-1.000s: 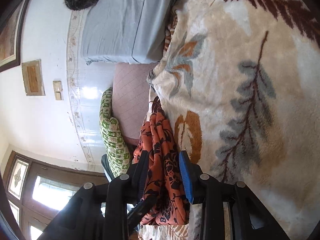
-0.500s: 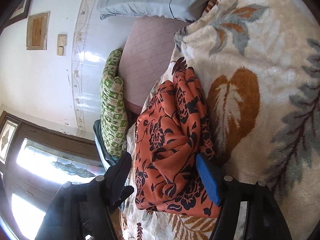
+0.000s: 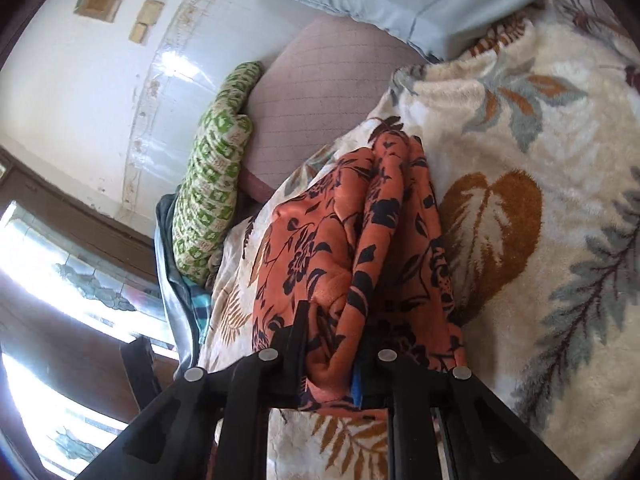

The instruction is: Fold small clothes

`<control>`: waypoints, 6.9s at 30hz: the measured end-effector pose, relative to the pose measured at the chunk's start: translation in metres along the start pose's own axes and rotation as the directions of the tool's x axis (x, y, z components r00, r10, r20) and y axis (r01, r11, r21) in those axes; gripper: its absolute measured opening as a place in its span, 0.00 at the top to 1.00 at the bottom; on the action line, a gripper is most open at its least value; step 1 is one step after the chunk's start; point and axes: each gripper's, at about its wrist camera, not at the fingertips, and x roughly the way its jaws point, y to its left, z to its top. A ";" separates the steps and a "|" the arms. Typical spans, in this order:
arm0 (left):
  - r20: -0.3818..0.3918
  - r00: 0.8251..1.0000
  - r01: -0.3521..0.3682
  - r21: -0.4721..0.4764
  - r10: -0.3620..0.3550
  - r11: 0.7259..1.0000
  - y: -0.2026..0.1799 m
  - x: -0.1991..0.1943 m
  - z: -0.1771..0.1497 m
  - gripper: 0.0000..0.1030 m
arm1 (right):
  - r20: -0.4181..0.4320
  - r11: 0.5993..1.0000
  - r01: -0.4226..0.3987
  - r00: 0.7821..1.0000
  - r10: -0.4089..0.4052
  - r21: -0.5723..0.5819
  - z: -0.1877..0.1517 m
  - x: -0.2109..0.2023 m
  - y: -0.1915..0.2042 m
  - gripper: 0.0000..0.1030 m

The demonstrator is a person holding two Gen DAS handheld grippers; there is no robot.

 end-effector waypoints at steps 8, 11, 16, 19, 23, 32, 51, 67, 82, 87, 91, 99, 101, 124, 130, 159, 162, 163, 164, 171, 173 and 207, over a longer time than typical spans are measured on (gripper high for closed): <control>0.008 1.000 -0.012 0.047 0.011 0.999 -0.005 -0.007 0.020 0.40 | -0.127 0.983 0.080 0.990 -0.059 0.167 0.003 0.011 -0.048 0.72; 0.047 0.999 -0.030 0.084 0.026 0.996 -0.014 -0.011 0.053 0.40 | 0.066 0.993 0.083 0.994 -0.088 0.080 0.013 -0.034 -0.028 0.66; 0.017 0.997 -0.074 0.084 0.073 0.994 -0.028 0.032 0.103 0.40 | 0.008 0.997 -0.057 0.998 0.057 -0.046 0.011 -0.005 0.002 0.69; -0.008 0.993 -0.116 0.089 0.118 0.989 -0.033 0.065 0.120 0.40 | -0.106 0.997 -0.037 0.994 0.030 -0.073 0.000 0.032 0.013 0.75; -0.082 0.982 -0.164 0.083 0.171 0.983 -0.030 0.106 0.121 0.23 | -0.250 0.995 0.101 0.964 -0.092 0.023 -0.011 0.071 -0.022 0.93; 0.004 0.998 -0.056 0.112 0.056 0.992 -0.071 0.058 0.148 0.25 | -0.034 0.986 -0.098 0.994 0.104 0.137 0.007 0.018 -0.051 0.91; 0.051 0.998 -0.050 0.094 0.045 0.994 -0.079 0.022 0.124 0.21 | 0.099 0.989 -0.022 0.995 0.008 0.144 0.033 -0.016 -0.059 0.83; 0.246 0.913 -0.342 0.031 0.325 0.939 -0.013 -0.045 0.021 0.11 | 0.071 0.994 0.095 0.993 -0.092 -0.046 0.008 0.011 0.002 0.29; 0.283 0.905 -0.339 0.034 0.316 0.940 -0.027 -0.035 0.029 0.11 | -0.122 0.980 0.149 0.979 -0.166 -0.133 -0.005 0.068 0.002 0.73; 0.257 0.914 -0.332 0.021 0.315 0.943 -0.028 -0.021 0.027 0.11 | -0.112 0.974 0.158 0.978 -0.178 -0.164 -0.008 0.067 0.006 0.73; 0.269 0.911 -0.332 0.031 0.312 0.943 -0.031 -0.021 0.027 0.11 | -0.025 0.982 0.113 0.993 -0.118 -0.154 -0.001 0.047 0.010 0.70; 0.276 0.910 -0.330 0.033 0.308 0.944 -0.031 -0.021 0.029 0.11 | 0.031 0.989 0.142 0.990 -0.141 -0.032 0.011 0.033 -0.011 0.68; 0.278 0.910 -0.330 0.037 0.308 0.943 -0.032 -0.021 0.030 0.11 | 0.032 0.989 0.145 0.989 -0.144 -0.031 0.012 0.033 -0.010 0.64; 0.240 0.926 -0.307 0.031 0.291 0.951 -0.031 -0.010 0.030 0.11 | 0.020 0.985 0.173 0.985 -0.174 0.021 0.012 0.034 -0.022 0.40; 0.234 0.929 -0.302 0.028 0.288 0.953 -0.030 -0.007 0.030 0.11 | 0.017 0.984 0.178 0.984 -0.179 0.023 0.011 0.035 -0.022 0.40; 0.206 0.941 -0.275 0.009 0.267 0.961 -0.027 0.001 0.030 0.11 | 0.018 0.983 0.185 0.982 -0.186 0.018 0.012 0.035 -0.022 0.40; 0.204 0.942 -0.275 0.010 0.267 0.961 -0.026 0.002 0.031 0.11 | 0.018 0.983 0.185 0.983 -0.185 0.018 0.012 0.036 -0.022 0.40; 0.203 0.942 -0.274 0.010 0.266 0.962 -0.026 0.002 0.031 0.11 | 0.018 0.983 0.185 0.982 -0.185 0.018 0.012 0.036 -0.022 0.40; 0.202 0.943 -0.272 0.009 0.265 0.962 -0.026 0.002 0.031 0.11 | 0.019 0.983 0.185 0.982 -0.186 0.018 0.012 0.036 -0.022 0.40; 0.200 0.944 -0.271 0.012 0.263 0.963 -0.027 0.004 0.030 0.11 | 0.020 0.983 0.184 0.983 -0.185 0.017 0.012 0.036 -0.022 0.40; 0.199 0.945 -0.268 0.013 0.261 0.963 -0.027 0.005 0.030 0.11 | 0.021 0.983 0.185 0.982 -0.186 0.016 0.012 0.036 -0.022 0.40; 0.192 0.948 -0.264 0.017 0.256 0.964 -0.027 0.008 0.030 0.11 | 0.021 0.982 0.189 0.982 -0.189 0.004 0.012 0.037 -0.020 0.40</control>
